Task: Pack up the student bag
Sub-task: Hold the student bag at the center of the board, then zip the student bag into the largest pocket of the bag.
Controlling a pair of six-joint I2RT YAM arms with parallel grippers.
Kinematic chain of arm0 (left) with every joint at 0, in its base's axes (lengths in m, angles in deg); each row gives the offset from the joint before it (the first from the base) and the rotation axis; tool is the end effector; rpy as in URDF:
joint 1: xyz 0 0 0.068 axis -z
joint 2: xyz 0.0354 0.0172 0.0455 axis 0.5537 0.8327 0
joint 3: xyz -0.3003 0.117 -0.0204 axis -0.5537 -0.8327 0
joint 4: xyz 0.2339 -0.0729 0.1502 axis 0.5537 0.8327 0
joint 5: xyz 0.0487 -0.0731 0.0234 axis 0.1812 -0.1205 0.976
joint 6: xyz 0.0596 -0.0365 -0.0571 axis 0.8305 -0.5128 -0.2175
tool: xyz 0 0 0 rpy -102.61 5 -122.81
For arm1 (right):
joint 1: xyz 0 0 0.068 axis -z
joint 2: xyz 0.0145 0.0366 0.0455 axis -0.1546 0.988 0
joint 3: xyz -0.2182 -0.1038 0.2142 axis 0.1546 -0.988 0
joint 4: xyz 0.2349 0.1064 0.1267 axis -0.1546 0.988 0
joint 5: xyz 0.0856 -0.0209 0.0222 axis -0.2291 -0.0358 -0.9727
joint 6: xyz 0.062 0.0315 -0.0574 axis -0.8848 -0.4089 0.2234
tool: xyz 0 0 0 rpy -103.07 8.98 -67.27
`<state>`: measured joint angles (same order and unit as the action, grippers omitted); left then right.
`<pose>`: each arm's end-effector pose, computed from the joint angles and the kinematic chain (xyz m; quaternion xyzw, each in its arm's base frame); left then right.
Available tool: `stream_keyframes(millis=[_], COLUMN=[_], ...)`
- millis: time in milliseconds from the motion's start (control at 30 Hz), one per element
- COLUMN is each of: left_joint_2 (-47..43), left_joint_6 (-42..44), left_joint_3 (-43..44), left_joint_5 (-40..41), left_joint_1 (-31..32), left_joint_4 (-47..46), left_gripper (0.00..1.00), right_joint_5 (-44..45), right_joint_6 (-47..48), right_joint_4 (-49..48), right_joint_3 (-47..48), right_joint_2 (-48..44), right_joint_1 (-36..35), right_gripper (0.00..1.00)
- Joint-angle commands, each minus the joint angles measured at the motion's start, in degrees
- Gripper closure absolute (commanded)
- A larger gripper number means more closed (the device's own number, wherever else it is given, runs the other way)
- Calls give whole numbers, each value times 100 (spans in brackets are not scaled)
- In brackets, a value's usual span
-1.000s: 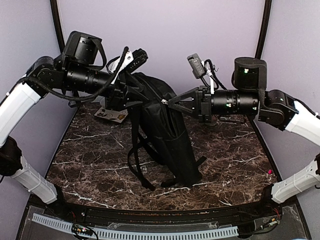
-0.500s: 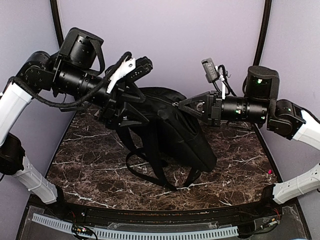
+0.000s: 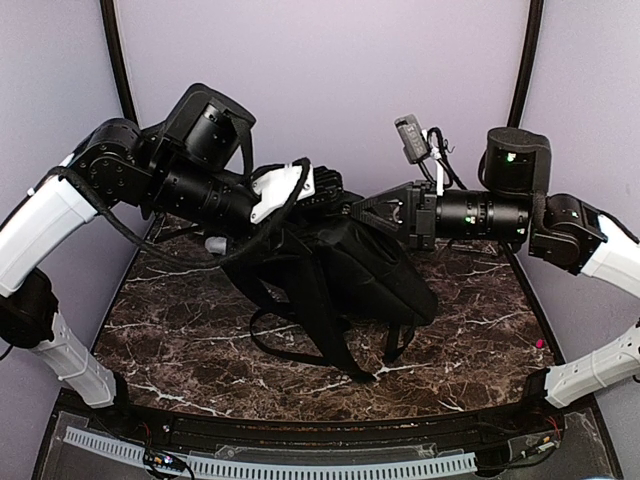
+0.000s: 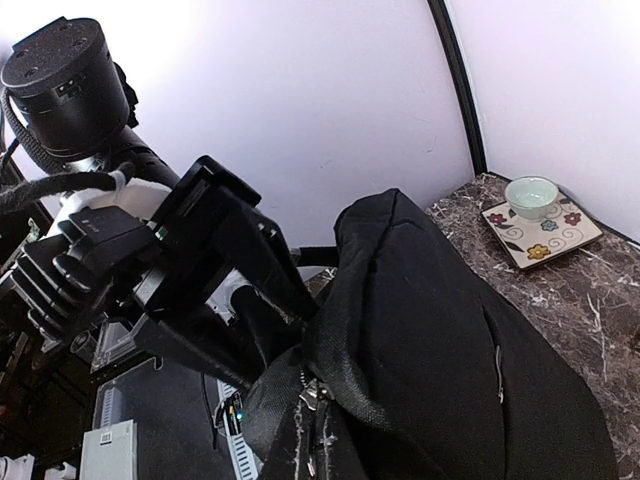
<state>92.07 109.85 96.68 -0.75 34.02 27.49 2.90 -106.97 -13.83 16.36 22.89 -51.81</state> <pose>0.1380 -0.3316 0.5078 0.6372 0.6196 -0.1601 0.4295 0.1329 0.2728 0.4823 -0.3110 0.6747 0.5023 0.4425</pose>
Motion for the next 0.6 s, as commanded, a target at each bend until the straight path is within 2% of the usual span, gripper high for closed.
stream_keyframes(millis=[0, 133, 567], left_joint_2=[110, 49, -117], left_joint_6=[381, 376, 49], left_joint_3=[-71, -7, 156], left_joint_5=[195, 255, 877], left_joint_1=[4, 4, 0], left_joint_4=[-129, -342, -420], left_gripper=[73, 99, 100], right_joint_5=[92, 188, 380], right_joint_6=[55, 36, -354], right_joint_4=[-571, -588, -412], right_joint_3=[231, 136, -660], right_joint_2=[-85, -145, -695], right_joint_1=[26, 24, 24], right_gripper=[100, 100, 100])
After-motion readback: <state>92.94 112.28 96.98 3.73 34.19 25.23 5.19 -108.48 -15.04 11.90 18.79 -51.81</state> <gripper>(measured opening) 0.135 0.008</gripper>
